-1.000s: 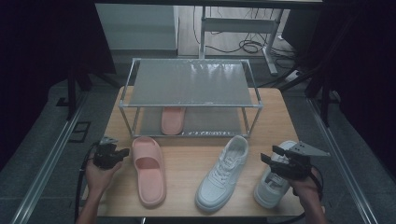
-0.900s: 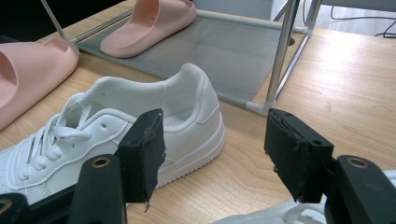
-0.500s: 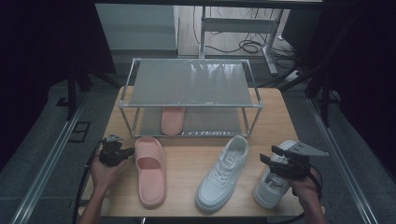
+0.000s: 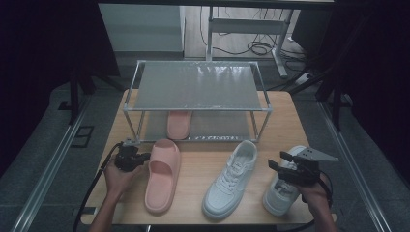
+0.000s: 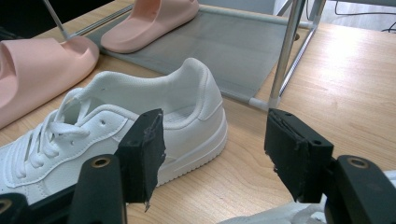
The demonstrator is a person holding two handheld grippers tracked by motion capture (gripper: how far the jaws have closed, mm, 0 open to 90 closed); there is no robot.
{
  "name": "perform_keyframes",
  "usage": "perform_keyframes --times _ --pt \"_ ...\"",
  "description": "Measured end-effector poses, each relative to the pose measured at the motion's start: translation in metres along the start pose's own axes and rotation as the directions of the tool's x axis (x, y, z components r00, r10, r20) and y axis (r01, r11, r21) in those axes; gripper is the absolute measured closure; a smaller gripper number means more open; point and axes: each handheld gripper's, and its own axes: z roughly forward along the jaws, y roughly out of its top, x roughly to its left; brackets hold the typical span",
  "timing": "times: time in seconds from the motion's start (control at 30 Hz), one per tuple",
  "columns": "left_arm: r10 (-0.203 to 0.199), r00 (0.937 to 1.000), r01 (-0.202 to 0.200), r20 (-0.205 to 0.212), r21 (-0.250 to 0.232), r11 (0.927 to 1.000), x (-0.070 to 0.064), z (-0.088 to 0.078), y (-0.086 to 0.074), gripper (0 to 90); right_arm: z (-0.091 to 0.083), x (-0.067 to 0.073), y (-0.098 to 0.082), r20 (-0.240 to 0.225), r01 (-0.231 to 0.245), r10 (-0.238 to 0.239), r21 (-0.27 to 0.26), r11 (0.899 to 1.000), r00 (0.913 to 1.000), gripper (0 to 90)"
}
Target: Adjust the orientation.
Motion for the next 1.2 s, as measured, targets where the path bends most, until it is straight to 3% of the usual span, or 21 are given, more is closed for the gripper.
perform_keyframes --times 0.37,0.67,0.87,1.0,1.2 --pt "0.044 0.9971 -0.044 0.061 -0.001 0.9990 -0.027 0.013 0.010 90.0 -0.002 -0.001 0.000 0.004 -0.002 0.002 -0.005 1.000 1.0000 38.2" --pt "0.066 0.9957 -0.065 0.066 -0.010 0.9978 -0.033 0.013 0.013 89.6 -0.002 -0.002 0.000 0.005 -0.004 0.004 -0.004 1.000 1.0000 38.2" --pt "0.059 0.9976 -0.057 0.036 -0.048 0.9972 -0.027 -0.011 0.008 89.4 -0.005 -0.002 0.001 0.009 -0.003 0.004 -0.010 1.000 1.0000 38.2" --pt "0.061 0.9979 -0.059 0.022 -0.085 0.9947 -0.028 -0.043 -0.004 88.5 -0.004 -0.002 0.001 0.010 -0.003 0.003 -0.011 1.000 0.9999 38.2" --pt "0.052 0.9978 -0.048 0.042 -0.094 0.9945 -0.035 -0.062 -0.020 85.1 -0.003 0.000 0.000 0.008 0.000 0.000 -0.006 1.000 1.0000 38.2"
